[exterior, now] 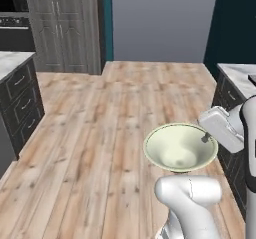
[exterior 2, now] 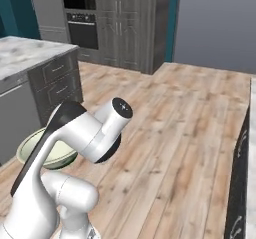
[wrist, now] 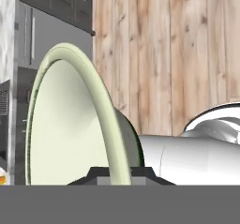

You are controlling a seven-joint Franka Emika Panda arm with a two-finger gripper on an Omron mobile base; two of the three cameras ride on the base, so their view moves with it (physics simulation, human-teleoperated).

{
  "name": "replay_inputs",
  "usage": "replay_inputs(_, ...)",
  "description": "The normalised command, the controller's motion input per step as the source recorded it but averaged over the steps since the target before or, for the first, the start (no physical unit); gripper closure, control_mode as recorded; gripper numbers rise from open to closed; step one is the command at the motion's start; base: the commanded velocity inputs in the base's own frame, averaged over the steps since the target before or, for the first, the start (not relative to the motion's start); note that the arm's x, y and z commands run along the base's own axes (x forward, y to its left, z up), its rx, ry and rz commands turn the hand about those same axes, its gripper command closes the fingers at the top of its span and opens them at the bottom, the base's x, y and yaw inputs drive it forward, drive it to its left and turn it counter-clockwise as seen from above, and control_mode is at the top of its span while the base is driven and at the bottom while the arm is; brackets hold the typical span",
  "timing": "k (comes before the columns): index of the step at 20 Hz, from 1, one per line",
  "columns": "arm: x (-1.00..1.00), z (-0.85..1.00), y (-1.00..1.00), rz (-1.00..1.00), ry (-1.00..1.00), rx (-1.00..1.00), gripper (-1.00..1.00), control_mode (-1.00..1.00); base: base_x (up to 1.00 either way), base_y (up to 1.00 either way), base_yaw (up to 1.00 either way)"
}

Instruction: Pick the cup and bowl from the counter and place them on the counter next to the sink.

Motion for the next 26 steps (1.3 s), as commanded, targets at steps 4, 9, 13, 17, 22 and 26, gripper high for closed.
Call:
replay_inputs(4, 0.0, 0.0, 0.0, 0.0, 0.0, 0.0, 1.0, 1.0, 1.0, 0.0, 0.26)
replay_inputs(9, 0.0, 0.0, 0.0, 0.0, 0.0, 0.0, 1.0, 1.0, 1.0, 0.0, 0.43)
replay_inputs(13, 0.0, 0.0, 0.0, 0.0, 0.0, 0.0, 1.0, 1.0, 0.72, 0.09, 0.53)
replay_inputs(17, 0.0, 0.0, 0.0, 0.0, 0.0, 0.0, 1.0, 1.0, 0.26, 0.29, 0.55)
replay_inputs(22, 0.0, 0.0, 0.0, 0.0, 0.0, 0.0, 1.0, 1.0, 0.32, 0.22, 0.63)
replay_inputs(26, 0.0, 0.0, 0.0, 0.0, 0.0, 0.0, 1.0, 1.0, 0.62, 0.15, 0.6)
